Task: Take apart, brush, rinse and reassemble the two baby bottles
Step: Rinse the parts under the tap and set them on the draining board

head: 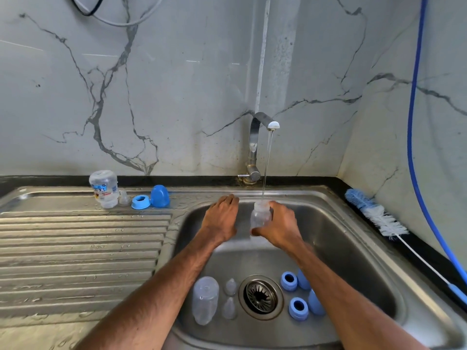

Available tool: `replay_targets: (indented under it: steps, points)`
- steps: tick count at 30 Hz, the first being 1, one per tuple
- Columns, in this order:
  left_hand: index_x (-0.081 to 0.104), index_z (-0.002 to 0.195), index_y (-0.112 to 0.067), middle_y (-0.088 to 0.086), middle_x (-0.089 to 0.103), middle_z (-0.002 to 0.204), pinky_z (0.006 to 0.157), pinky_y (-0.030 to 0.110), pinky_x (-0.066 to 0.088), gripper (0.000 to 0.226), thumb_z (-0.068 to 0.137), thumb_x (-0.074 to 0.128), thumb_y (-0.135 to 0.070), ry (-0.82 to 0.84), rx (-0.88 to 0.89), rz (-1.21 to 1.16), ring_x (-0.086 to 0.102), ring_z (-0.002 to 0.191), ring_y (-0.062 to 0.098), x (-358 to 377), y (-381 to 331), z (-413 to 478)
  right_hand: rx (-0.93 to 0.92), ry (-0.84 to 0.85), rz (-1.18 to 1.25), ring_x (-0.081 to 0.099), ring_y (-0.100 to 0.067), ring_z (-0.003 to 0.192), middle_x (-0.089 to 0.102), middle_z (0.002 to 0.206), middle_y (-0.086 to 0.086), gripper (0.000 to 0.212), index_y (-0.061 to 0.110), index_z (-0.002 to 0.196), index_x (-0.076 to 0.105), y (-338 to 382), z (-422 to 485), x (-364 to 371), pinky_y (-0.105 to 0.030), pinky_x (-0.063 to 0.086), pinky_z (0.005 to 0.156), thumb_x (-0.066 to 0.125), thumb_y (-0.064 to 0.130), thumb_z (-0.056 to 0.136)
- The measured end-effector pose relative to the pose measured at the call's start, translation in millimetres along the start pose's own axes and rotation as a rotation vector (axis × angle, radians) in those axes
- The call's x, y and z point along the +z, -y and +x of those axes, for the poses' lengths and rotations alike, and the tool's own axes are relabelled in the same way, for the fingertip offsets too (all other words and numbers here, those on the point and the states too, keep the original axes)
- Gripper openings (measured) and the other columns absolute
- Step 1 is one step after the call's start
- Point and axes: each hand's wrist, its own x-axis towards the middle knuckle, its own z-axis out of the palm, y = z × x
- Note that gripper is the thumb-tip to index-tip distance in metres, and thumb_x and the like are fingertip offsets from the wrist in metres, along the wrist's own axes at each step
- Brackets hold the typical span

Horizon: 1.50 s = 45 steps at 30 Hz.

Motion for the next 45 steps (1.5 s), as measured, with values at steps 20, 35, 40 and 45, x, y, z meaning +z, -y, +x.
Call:
replay_targets:
  steps: [20,35,40,45]
  points:
    - [0.035,0.154,-0.006,0.015,0.038,0.16,0.118,0.043,0.037,0.081,0.083,0.074,-0.004,0.009,0.026,-0.009,0.035,0.148,0.03,-2,4,2,-0.041,-0.038,-0.021,0.067,-0.024,0.112,0.069,0.128,-0.004,0.081,0.017,0.137,0.058,-9,4,-1,-0.045,0.059,0.096,0.096,0.027,0.067]
    - [0.033,0.155,-0.006,0.015,0.034,0.162,0.12,0.044,0.035,0.078,0.087,0.072,-0.007,0.041,0.026,0.025,0.031,0.15,0.031,-7,4,1,0.672,0.897,0.673,0.054,-0.013,0.061,0.067,0.082,-0.012,0.067,-0.003,0.12,0.063,-8,1,-11,-0.018,0.042,0.046,0.047,0.057,0.095]
    - [0.032,0.156,-0.006,0.014,0.032,0.163,0.12,0.045,0.035,0.077,0.088,0.069,-0.005,0.043,0.027,0.032,0.03,0.15,0.031,-8,2,1,0.808,0.926,0.936,0.049,-0.012,0.054,0.057,0.076,-0.009,0.064,0.001,0.115,0.061,-13,3,-19,-0.016,0.039,0.043,0.058,0.051,0.076]
    - [0.032,0.155,-0.006,0.014,0.031,0.164,0.119,0.044,0.037,0.076,0.088,0.067,-0.003,0.066,0.032,0.049,0.031,0.149,0.03,-9,3,2,0.813,0.879,0.962,0.06,-0.018,0.058,0.066,0.085,-0.017,0.066,-0.006,0.121,0.062,-19,6,-20,-0.018,0.048,0.044,0.059,0.05,0.086]
